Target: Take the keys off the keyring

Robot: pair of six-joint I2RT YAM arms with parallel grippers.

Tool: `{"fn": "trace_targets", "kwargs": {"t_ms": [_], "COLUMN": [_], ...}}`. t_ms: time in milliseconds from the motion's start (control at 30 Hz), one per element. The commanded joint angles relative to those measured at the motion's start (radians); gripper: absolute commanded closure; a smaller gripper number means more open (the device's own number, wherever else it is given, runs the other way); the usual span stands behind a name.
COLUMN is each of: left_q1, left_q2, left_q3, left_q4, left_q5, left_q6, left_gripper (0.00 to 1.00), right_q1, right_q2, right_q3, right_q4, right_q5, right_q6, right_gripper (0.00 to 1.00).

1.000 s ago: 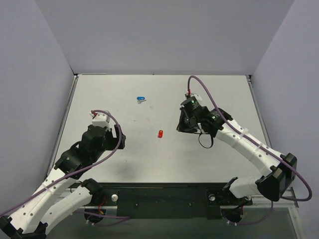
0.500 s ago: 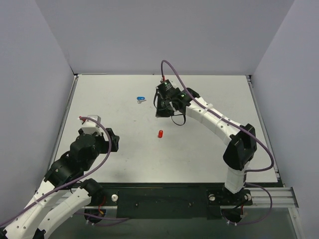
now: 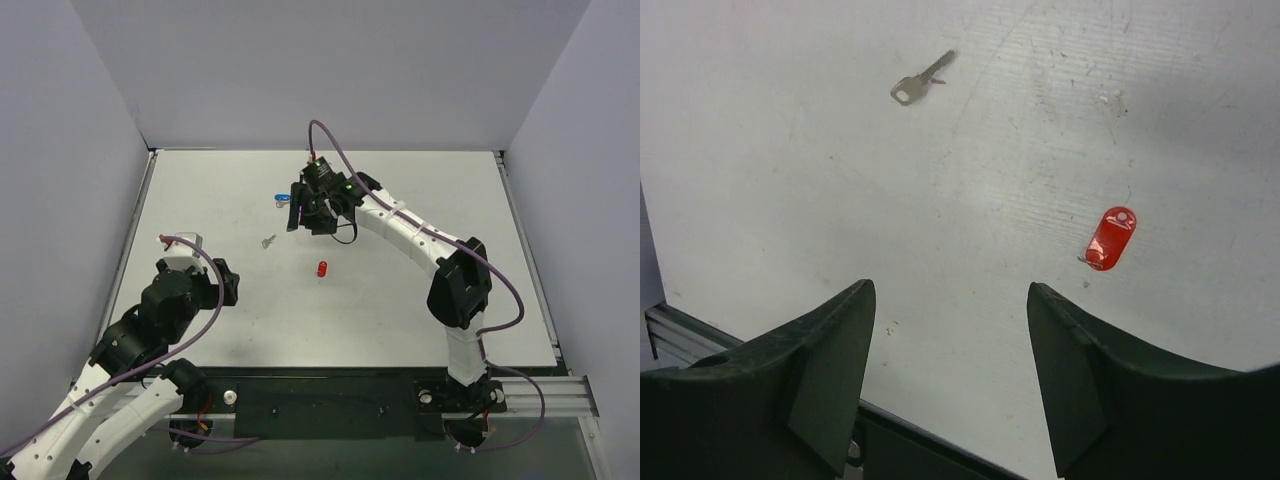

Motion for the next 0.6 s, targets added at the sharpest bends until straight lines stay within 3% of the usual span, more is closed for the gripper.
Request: {"fn": "trace_targets", "kwargs": {"t_ms": [0,233,567], "left_q1": [-0.002,-0.003,-0.002], "left_q2": [-0.009,0.023,0.173], "left_q3": [-0.002,-0.003,0.010], "left_q4": [0.032,0.042,0.086], "left_q5": [0.001,0.038,0.147], "left_q6": [0.019,0.019,-0.005], "left_gripper": [0.08,0.09,0.21], "right_q1": [-0.031,-0.058,-0.053], "right_q2": [-0.077,-0.321,-0.687], "right_q3": [0.057,-0.115,-0.486], "right_q4": [0.008,-0.013,0.006], "right_q5": [-0.007,0.054,0.093], "right_q6": [-0.001,-0.030,-0.001], "right_gripper": [0.42,0.41,0.43]}}
